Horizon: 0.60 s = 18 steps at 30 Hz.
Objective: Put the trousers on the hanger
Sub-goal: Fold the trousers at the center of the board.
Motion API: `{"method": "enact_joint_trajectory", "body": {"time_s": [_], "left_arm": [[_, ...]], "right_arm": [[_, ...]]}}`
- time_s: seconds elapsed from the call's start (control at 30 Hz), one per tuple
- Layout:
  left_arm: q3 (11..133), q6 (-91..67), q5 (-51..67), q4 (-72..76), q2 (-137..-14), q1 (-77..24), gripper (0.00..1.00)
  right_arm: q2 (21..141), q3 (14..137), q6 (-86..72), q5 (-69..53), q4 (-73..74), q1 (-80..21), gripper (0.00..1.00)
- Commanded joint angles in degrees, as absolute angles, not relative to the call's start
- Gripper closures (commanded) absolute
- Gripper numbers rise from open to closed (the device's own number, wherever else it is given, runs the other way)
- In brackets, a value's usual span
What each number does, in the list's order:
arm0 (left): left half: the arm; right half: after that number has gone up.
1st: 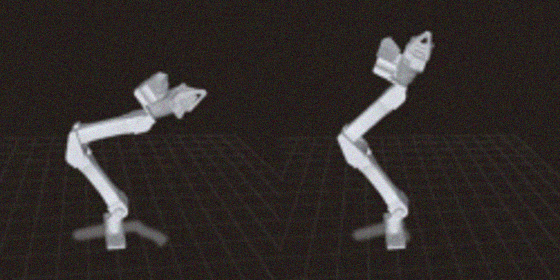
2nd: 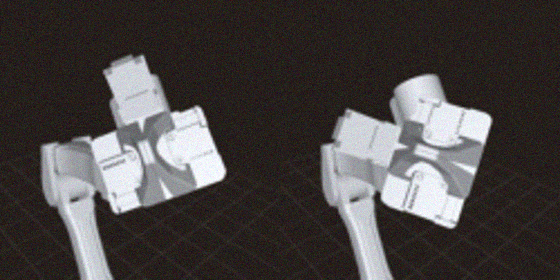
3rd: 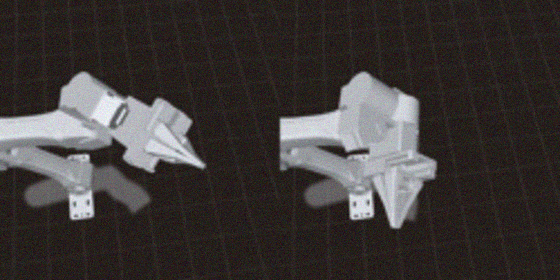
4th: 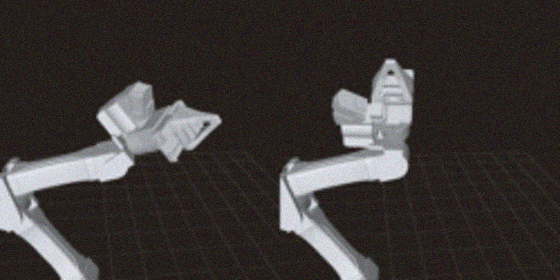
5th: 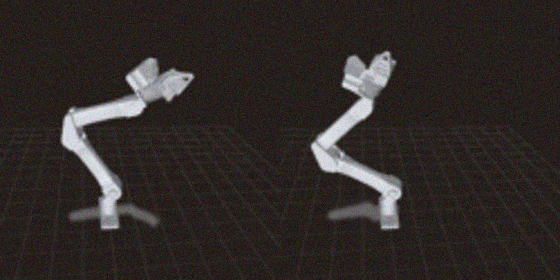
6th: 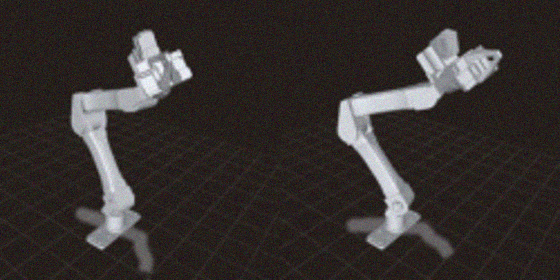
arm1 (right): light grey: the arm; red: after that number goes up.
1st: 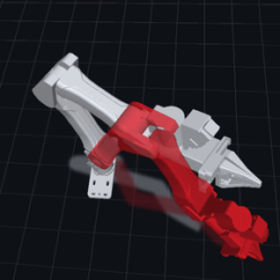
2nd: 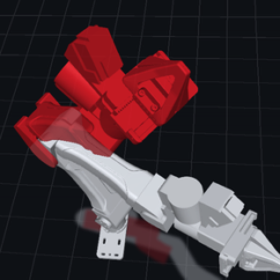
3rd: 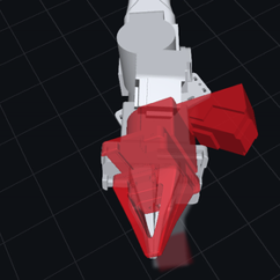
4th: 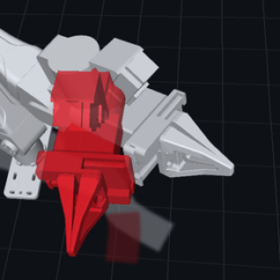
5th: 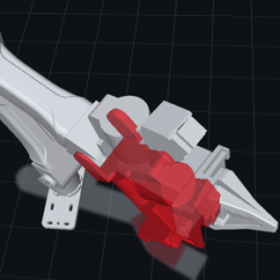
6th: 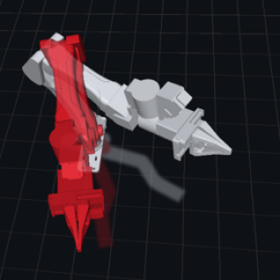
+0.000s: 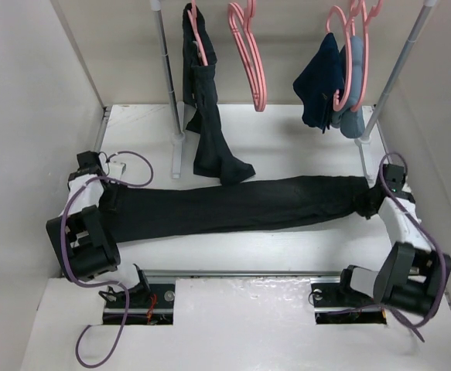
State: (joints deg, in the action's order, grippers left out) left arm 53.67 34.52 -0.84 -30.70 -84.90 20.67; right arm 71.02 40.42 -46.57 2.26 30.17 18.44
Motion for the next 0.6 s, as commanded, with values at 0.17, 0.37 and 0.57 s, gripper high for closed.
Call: {"method": "enact_joint_trajectory", "body": {"time_s": [0.17, 0.37, 0.57], "left_arm": [[64.9, 32.4, 13.5, -41.8, -82.4, 19.4, 0.42], [64.3, 30.3, 12.4, -41.8, -84.6, 14.7, 0.41], [61.5, 26.9, 14.1, -40.0, -85.7, 5.8, 0.41]], "right_arm": [[46.5, 57.6, -37.9, 22.9, 38.1, 19.3, 1.00], [41.3, 62.7, -30.2, 22.3, 38.1, 15.7, 1.00], [38.4, 66.4, -20.8, 14.5, 33.9, 6.8, 1.00]]}}
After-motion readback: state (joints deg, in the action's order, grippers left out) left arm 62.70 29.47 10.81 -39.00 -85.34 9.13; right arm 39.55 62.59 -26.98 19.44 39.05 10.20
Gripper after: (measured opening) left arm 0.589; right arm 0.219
